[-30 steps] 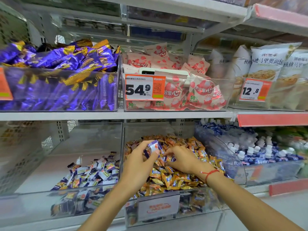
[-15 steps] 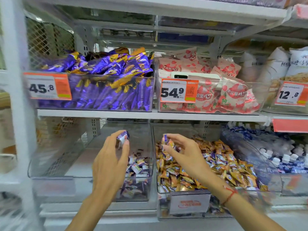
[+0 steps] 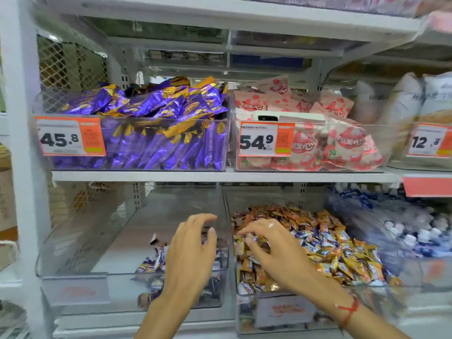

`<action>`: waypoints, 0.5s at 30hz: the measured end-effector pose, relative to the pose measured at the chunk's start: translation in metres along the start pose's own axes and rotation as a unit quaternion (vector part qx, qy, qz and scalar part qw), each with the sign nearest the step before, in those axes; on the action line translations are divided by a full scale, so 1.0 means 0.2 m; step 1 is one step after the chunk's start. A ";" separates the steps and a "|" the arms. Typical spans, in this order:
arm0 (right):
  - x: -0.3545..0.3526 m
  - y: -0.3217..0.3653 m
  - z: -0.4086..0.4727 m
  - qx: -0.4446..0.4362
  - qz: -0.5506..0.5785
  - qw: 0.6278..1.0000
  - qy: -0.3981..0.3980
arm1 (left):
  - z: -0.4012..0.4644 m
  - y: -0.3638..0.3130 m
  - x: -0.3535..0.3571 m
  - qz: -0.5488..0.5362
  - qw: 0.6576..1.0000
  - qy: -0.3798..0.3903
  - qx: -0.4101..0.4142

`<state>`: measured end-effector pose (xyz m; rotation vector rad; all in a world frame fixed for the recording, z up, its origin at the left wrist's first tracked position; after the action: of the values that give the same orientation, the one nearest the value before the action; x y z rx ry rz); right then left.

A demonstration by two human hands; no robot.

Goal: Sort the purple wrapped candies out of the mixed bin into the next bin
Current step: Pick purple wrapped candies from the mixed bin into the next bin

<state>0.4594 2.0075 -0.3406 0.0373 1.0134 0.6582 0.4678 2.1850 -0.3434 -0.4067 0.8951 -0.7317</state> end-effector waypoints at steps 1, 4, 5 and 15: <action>-0.05 -0.09 -0.06 0.019 -0.004 1.000 -0.018 | -0.02 -0.07 0.03 -0.002 0.999 0.009 0.034; -0.16 -0.37 -0.17 0.098 -0.027 0.994 -0.048 | -0.08 -0.23 0.19 -0.013 0.988 0.098 0.121; -0.20 -0.47 -0.19 0.130 -0.030 0.990 -0.053 | -0.08 -0.27 0.25 -0.030 0.981 0.137 0.133; -0.15 -0.88 0.02 0.399 -0.093 0.879 0.242 | -0.07 -0.27 0.58 0.133 0.937 0.304 0.107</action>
<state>0.5379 1.8504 -0.3713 0.5146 1.7031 0.0225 0.4827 2.0624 -0.3835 0.1528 1.4018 -0.7034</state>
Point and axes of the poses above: each hand's wrist, its own z-axis towards the middle knuckle, its own x-axis out of the palm, y = z × x, the point moved 3 cm from there along z, towards the middle knuckle, and after that the axes turned 1 degree about -x, right-handed, at the moved point
